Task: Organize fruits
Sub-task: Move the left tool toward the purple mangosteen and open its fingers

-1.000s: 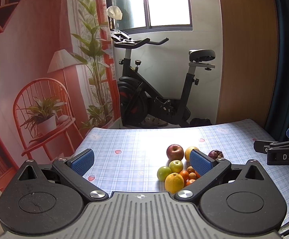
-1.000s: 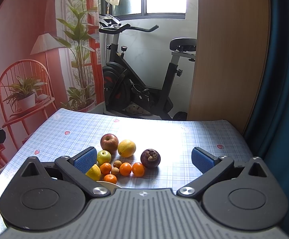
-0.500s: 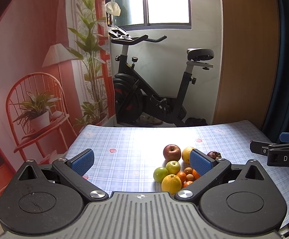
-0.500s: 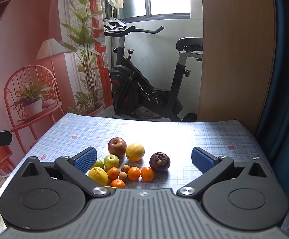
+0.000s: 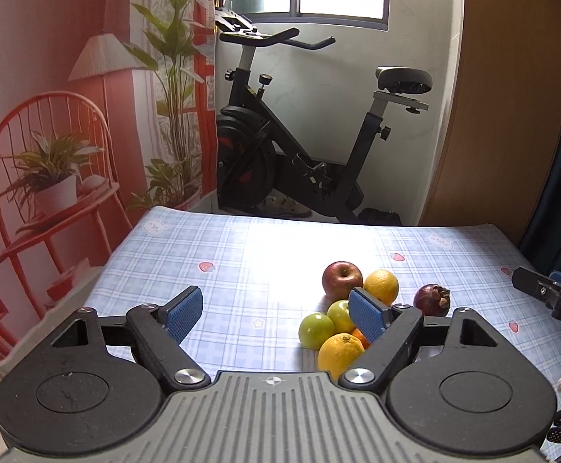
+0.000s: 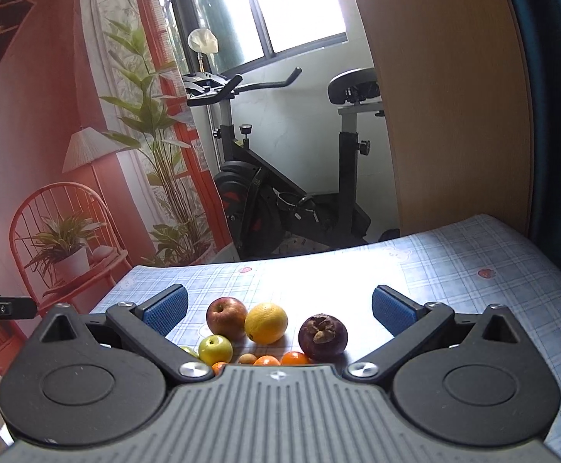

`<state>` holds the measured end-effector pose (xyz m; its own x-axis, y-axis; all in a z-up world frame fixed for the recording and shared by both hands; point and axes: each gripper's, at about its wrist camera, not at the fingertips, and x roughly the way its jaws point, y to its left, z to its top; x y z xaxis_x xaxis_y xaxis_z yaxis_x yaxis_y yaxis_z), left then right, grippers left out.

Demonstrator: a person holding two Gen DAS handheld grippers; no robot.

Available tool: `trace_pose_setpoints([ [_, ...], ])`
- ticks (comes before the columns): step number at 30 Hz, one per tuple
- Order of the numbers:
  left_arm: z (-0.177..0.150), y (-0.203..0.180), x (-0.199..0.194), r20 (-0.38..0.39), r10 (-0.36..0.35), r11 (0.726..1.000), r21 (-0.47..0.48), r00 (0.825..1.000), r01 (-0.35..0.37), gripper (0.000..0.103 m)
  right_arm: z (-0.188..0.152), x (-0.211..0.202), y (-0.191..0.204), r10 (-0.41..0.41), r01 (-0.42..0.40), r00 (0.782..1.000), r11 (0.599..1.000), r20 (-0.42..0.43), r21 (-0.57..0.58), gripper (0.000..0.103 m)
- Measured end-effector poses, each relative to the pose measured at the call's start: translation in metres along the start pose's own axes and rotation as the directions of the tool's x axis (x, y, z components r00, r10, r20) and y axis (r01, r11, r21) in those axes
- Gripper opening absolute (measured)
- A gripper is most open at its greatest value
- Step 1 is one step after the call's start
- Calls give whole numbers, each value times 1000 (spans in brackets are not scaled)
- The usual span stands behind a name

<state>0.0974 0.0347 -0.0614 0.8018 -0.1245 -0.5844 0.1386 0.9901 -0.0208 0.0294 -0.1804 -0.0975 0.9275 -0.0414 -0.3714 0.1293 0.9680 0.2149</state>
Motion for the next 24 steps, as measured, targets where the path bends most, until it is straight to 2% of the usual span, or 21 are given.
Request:
trace_pose_setpoints([
  [5, 1, 1, 33, -47, 8, 1000, -8, 999, -9, 80, -15, 23, -16, -16, 15, 999, 1000, -41, -20, 103],
  [8, 1, -2, 55, -72, -28, 1000, -5, 997, 27, 80, -22, 38, -25, -16, 12, 997, 998, -74, -62, 103],
  [11, 1, -6, 76, -104, -80, 997, -25, 991, 78, 80, -31, 49, -30, 2, -12, 998, 990, -70, -141, 103],
  [13, -1, -9, 90, -124, -98, 995, -31, 987, 95, 74, -38, 55, -35, 2, -9, 999, 985, -44, -172, 103],
  [15, -1, -13, 100, -116, -97, 995, -24, 989, 95, 69, -42, 67, -46, 11, -22, 997, 989, -73, -148, 103],
  [17, 0, -18, 100, -60, -100, 995, -32, 993, 98, 67, -46, 77, -57, 26, -39, 994, 991, -102, -130, 100],
  [20, 6, -26, 104, 7, -147, 989, -22, 989, 147, 67, -51, 86, -70, 23, -35, 995, 991, -93, -129, 99],
  [24, 11, -39, 123, -14, -183, 983, -12, 983, 183, 67, -56, 99, -80, 35, -49, 993, 991, -112, -125, 100],
])
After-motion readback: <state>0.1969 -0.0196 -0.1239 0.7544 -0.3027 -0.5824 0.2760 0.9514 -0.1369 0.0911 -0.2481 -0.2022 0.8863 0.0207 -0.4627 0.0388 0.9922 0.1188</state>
